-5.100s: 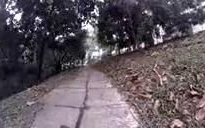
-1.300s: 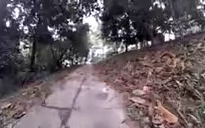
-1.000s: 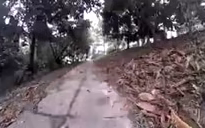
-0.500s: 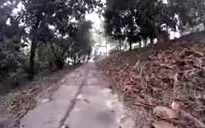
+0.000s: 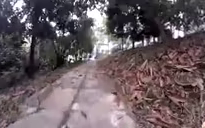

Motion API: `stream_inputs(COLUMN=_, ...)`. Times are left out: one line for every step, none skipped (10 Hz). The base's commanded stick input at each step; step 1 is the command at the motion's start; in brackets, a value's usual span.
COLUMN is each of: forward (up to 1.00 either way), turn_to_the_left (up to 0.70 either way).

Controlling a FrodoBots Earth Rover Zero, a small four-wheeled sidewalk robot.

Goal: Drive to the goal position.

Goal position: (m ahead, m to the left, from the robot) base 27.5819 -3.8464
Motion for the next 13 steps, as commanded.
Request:
stream_inputs(forward=0.70, turn_to_the_left=0.00)
stream_inputs(forward=0.70, turn_to_the_left=0.00)
stream_inputs(forward=0.70, turn_to_the_left=0.33)
stream_inputs(forward=0.70, turn_to_the_left=0.33)
stream_inputs(forward=0.70, turn_to_the_left=0.34)
stream_inputs(forward=0.70, turn_to_the_left=0.34)
stream_inputs(forward=0.70, turn_to_the_left=0.35)
stream_inputs(forward=0.70, turn_to_the_left=0.00)
stream_inputs(forward=0.70, turn_to_the_left=0.00)
stream_inputs(forward=0.70, turn_to_the_left=0.00)
stream_inputs(forward=0.70, turn_to_the_left=0.00)
stream_inputs(forward=0.70, turn_to_the_left=0.00)
stream_inputs(forward=0.70, turn_to_the_left=0.00)
